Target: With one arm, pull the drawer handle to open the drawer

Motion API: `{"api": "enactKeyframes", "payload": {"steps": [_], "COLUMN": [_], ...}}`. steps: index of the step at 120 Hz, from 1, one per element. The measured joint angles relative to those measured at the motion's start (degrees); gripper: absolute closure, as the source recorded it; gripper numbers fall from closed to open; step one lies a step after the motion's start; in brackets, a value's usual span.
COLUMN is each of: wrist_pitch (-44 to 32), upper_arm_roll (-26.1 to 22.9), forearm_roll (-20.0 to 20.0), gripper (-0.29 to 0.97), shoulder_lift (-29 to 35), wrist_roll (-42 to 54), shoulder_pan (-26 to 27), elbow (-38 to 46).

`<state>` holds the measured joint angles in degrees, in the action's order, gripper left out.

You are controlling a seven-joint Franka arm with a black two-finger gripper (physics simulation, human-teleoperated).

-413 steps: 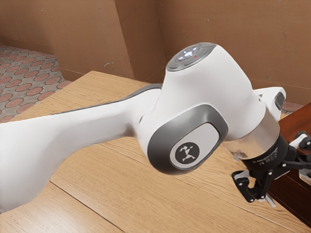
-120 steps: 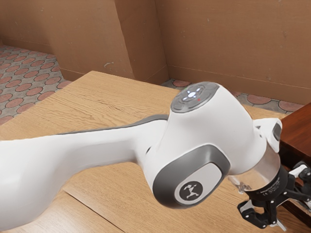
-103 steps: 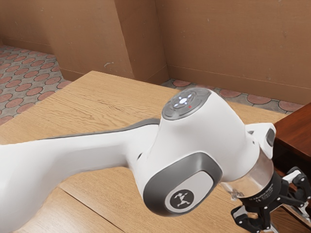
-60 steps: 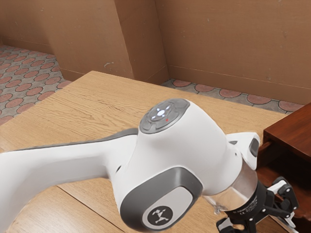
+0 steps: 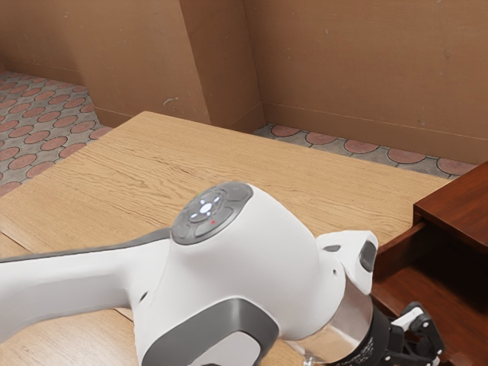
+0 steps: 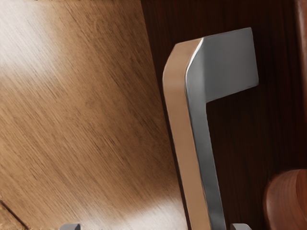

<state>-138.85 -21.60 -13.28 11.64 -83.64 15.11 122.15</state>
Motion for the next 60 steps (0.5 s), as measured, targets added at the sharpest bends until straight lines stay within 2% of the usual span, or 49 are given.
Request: {"api": "enactKeyframes", "payload": {"steps": [60], "wrist_pitch": [-0.3], "upper_arm_roll": [0.1], "forearm_roll": [-1.3], "gripper": [0.32], "shoulder_lift": [5.1], "wrist_roll": [-0.8], "shoulder_pan": [-0.1], "elbow": [5.1]}}
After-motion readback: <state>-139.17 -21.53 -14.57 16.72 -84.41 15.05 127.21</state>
